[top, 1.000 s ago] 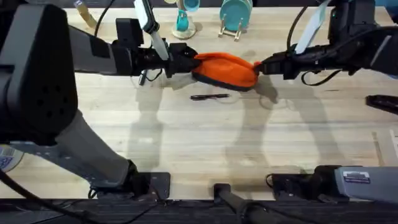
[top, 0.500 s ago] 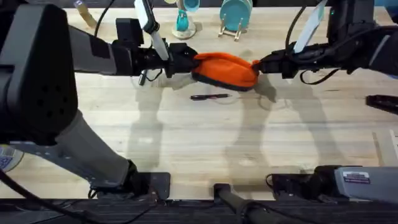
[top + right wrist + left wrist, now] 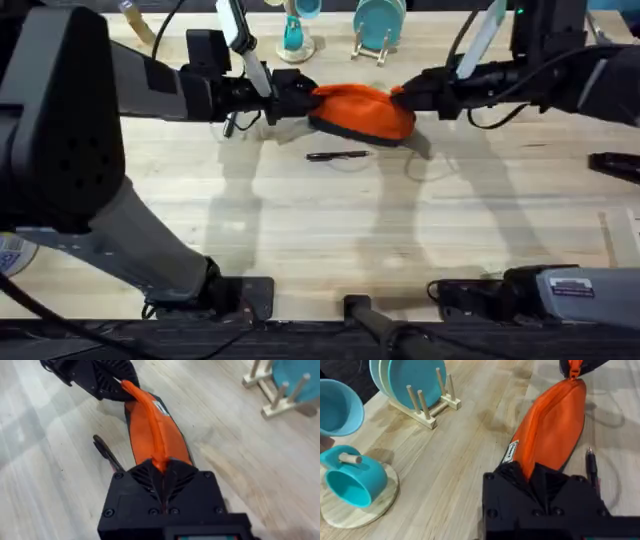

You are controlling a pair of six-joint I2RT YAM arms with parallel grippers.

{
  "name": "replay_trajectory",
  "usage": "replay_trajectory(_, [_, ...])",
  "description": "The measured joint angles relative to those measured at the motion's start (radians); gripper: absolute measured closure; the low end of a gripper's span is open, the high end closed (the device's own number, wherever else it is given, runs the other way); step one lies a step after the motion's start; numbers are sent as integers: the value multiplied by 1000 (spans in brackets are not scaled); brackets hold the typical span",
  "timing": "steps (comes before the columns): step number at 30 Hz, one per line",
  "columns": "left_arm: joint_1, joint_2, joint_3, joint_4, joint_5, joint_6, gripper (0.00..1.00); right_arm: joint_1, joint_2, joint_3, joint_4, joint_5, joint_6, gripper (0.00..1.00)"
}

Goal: Unzip the bag, pick up the pens from the table one at a time and place them inside, then zip the bag closed.

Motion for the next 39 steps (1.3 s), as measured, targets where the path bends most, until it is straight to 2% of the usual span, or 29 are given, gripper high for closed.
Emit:
replay_trajectory(3, [0,0,0,0,0,0,959,28,0,0,37,6,-1,971])
replay_trajectory(4, [0,0,0,0,-2,0,959,64,0,0,79,29,-3,971])
replay_trajectory(19, [6,0,0,0,-8,0,959,213,4,0,189,194,14,971])
replay_trajectory(39, [6,0,0,0,-8,0,959,310,172,0,521,206,167,971])
